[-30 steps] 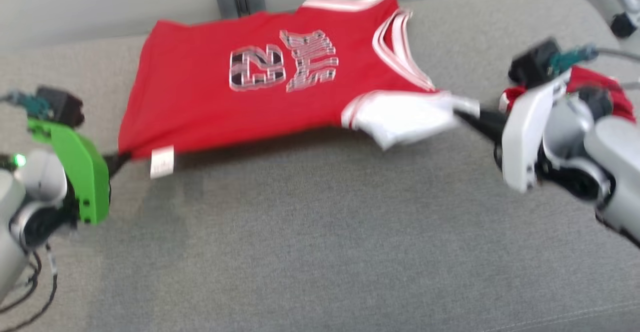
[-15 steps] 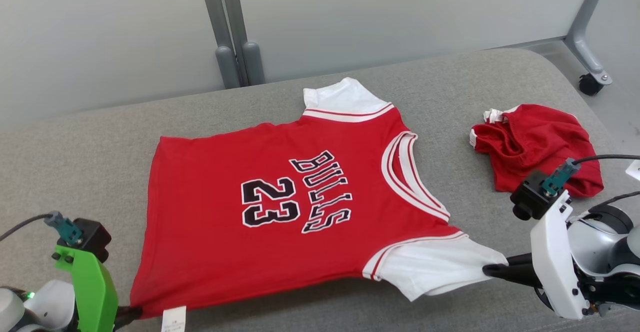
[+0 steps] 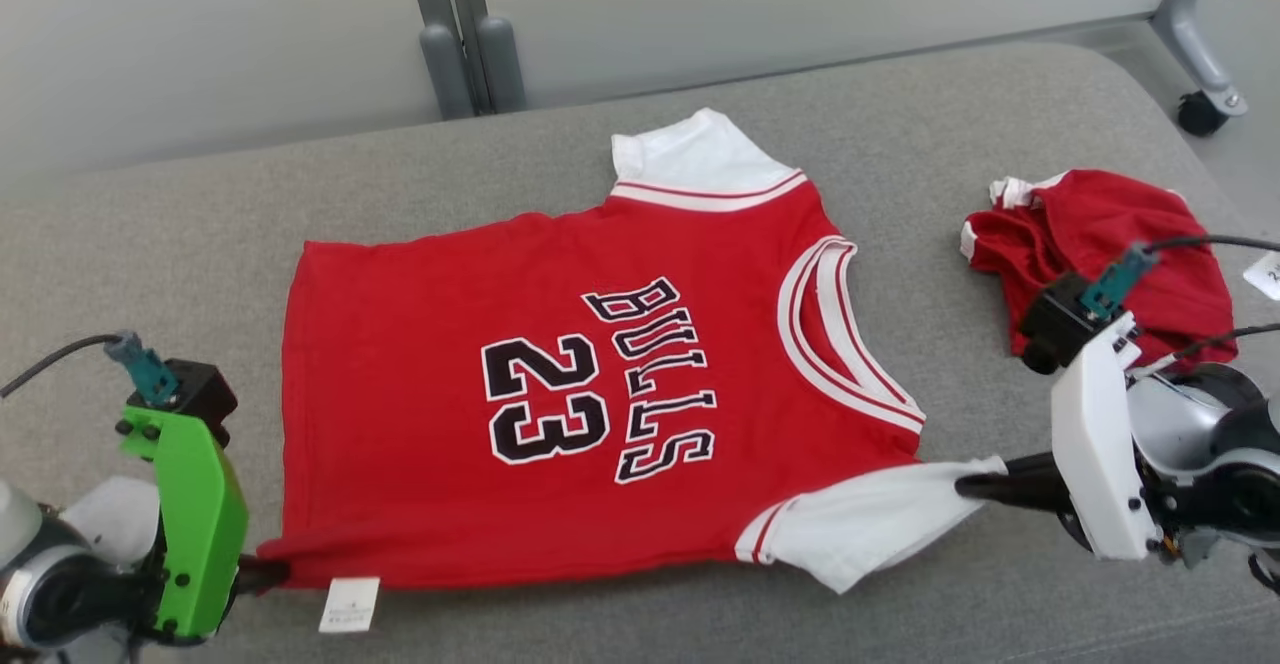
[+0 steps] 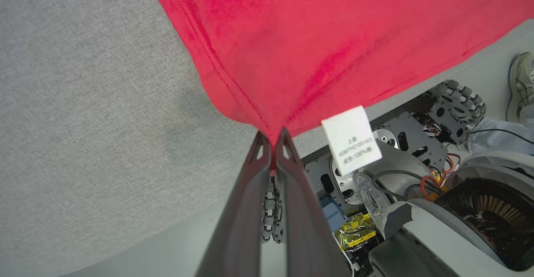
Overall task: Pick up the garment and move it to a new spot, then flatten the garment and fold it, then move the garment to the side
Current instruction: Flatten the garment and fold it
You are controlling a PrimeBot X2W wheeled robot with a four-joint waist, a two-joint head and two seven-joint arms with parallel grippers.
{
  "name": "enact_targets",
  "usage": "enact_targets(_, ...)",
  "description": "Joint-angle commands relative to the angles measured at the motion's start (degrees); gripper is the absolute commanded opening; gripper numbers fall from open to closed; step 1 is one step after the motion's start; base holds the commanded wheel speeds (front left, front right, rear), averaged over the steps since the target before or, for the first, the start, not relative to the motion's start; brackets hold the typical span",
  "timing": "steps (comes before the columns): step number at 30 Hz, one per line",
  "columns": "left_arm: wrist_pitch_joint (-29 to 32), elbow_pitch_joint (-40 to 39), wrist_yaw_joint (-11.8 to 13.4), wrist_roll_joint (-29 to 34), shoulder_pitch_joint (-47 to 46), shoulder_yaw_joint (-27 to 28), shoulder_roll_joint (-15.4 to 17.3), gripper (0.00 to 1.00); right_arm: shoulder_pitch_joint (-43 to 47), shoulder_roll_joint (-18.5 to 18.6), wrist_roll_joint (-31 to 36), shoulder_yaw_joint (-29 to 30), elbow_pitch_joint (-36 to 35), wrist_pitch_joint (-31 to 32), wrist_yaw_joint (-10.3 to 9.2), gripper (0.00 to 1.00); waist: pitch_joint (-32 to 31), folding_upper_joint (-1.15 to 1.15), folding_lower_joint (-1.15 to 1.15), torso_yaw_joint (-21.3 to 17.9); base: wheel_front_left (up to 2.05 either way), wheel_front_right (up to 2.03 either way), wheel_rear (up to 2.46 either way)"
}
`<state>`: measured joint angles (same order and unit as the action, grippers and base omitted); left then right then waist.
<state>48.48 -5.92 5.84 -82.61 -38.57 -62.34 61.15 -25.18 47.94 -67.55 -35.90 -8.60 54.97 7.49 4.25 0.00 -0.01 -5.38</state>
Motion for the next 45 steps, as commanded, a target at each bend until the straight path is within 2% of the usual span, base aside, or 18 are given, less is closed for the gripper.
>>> enact_targets(1, 1.80, 1.57, -0.47, -0.26, -2.29, 0.32, -1.43, 0.00, -1.81, -1.79, 1.01, 1.43, 1.22, 1.89, 0.00, 0.00, 4.10, 0.00, 0.01, 1.13, 0.00, 0.00, 0.00)
enact_targets(13, 10.02, 13.98, -3.08, 0.65, -14.04, 1.54, -9.42, 0.00, -12.28, -14.24, 9.04, 11.86, 12.89, 12.08, 0.00, 0.00, 10.61, 0.00, 0.01, 2.21, 0.00, 0.00, 0.00)
enact_targets(21, 11.47, 20.27, -4.19, 1.05, -17.86, 1.81, -13.78, 0.00, -17.96, -21.71, 14.54, 15.83, 18.98, 13.11, 0.00, 0.00, 12.98, 0.00, 0.01, 2.58, 0.00, 0.00, 0.00)
enact_targets(27, 10.68, 23.72, -5.04, 1.06, -18.85, 2.15, -15.79, 0.00, -20.63, -24.81, 17.49, 17.11, 22.83, 11.79, 0.00, 0.00, 13.43, 0.00, 0.01, 2.65, 0.00, 0.00, 0.00)
enact_targets(28, 10.47, 24.18, -5.25, 1.15, -18.89, 2.17, -16.08, 0.09, -20.85, -25.13, 17.69, 17.25, 23.18, 11.18, 0.00, 0.00, 13.39, 0.00, 0.01, 2.67, 0.00, 0.00, 0.00)
enact_targets(30, 9.67, 25.24, -5.50, 1.18, -18.65, 2.25, -16.60, 0.65, -21.04, -25.71, 18.16, 17.36, 23.91, 9.63, 0.00, 0.00, 13.09, 0.00, 0.01, 2.66, 0.00, 0.00, 0.00)
enact_targets(31, 8.93, 25.85, -5.70, 1.32, -18.50, 2.53, -16.82, 1.00, -21.25, -26.04, 18.53, 17.63, 24.11, 7.91, 0.00, 0.26, 12.87, 0.00, 0.01, 2.64, 0.00, 0.00, 0.00)
enact_targets(32, 8.49, 26.30, -5.87, 1.40, -18.24, 2.50, -17.05, 1.00, -21.24, -26.33, 18.62, 17.60, 24.46, 6.74, 0.00, 0.45, 12.62, 0.00, 0.01, 2.61, 0.00, 0.00, 0.00)
enact_targets(33, 7.79, 26.83, -6.19, 1.49, -17.89, 2.60, -17.32, 1.00, -21.06, -26.57, 18.80, 17.44, 24.96, 5.34, 0.00, 0.89, 12.22, 0.00, 0.01, 2.59, 0.00, 0.00, 0.00)
enact_targets(34, 7.05, 27.27, -6.41, 1.56, -17.66, 2.82, -17.53, 1.00, -21.11, -26.64, 18.97, 17.43, 25.09, 3.86, 0.00, 1.00, 11.90, 0.00, 0.01, 2.58, 0.00, 0.00, 0.00)
enact_targets(40, 2.15, 28.73, -8.45, 1.12, -15.09, 4.06, -17.56, 1.00, -19.51, -26.15, 17.66, 16.19, 26.03, -6.59, 0.00, 1.00, 8.70, 0.00, 0.01, 2.47, 0.00, 0.00, 0.00)
enact_targets(45, -7.01, 27.43, -10.50, 3.49, -12.03, 5.58, -16.41, 1.00, -16.93, -24.23, 16.79, 13.99, 23.41, -17.64, 0.00, 1.00, 5.45, 0.00, 0.01, 2.28, 0.00, 0.00, 0.00)
